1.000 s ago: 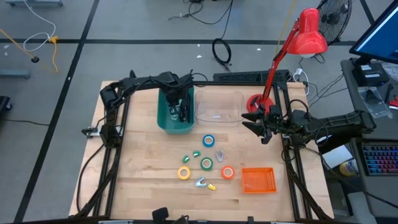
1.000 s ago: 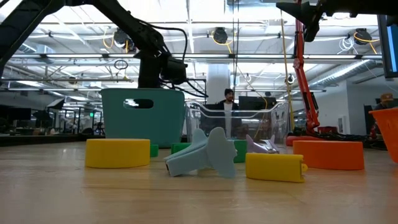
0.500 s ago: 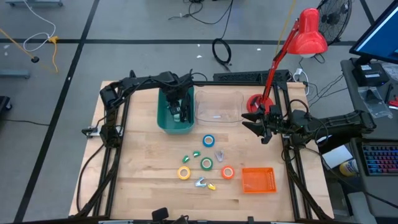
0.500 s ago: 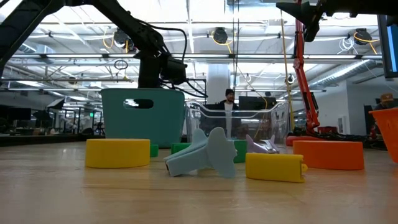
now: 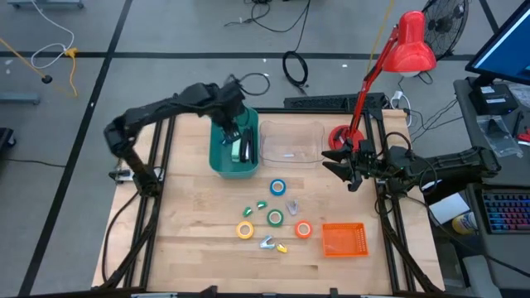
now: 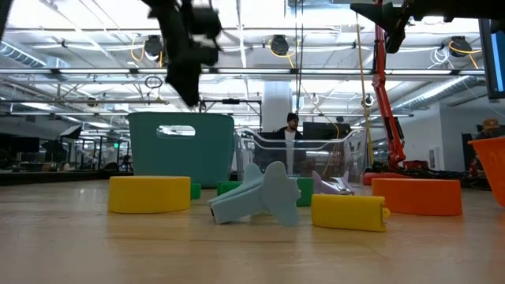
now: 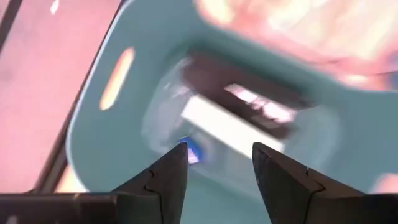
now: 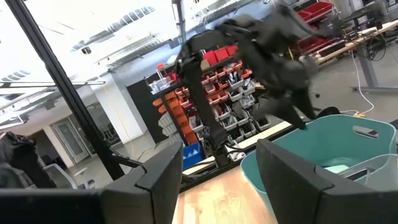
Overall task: Pick and place Stapler, Stapler remover, tape
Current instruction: Put the left small green stapler into the blue bin
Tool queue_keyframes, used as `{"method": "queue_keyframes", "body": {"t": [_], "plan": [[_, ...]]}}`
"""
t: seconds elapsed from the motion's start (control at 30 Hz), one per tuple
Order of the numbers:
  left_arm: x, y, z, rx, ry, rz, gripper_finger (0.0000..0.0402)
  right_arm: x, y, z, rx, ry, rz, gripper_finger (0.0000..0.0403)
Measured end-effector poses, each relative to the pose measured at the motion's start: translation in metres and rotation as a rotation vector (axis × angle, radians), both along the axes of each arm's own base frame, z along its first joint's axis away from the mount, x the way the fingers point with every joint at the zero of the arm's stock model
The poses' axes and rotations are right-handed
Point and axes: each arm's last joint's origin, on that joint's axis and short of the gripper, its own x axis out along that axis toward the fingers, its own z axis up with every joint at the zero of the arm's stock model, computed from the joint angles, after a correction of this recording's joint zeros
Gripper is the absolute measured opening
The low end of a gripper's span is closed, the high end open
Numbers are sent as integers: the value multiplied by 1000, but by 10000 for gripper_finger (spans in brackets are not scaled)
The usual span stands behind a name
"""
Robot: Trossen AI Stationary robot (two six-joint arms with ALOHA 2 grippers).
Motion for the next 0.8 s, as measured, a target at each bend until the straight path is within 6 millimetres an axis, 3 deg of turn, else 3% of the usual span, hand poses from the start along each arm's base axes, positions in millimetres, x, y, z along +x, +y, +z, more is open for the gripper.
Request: {"method": "queue_keyframes", "body": {"t": [0.17, 0.33, 0.57, 0.8], "plan": [[-16, -41, 42, -15, -165, -38, 184, 0, 0, 0, -5, 1, -1, 197], [-15, -93, 60, -45, -239, -179, 184, 0, 0, 0, -5, 1, -2, 195], [6, -164, 51, -130, -219, -330, 184, 0, 0, 0, -5, 1, -2, 198], [40, -208, 18, -188, -161, -303, 184, 0, 0, 0, -5, 2, -2, 199]]}}
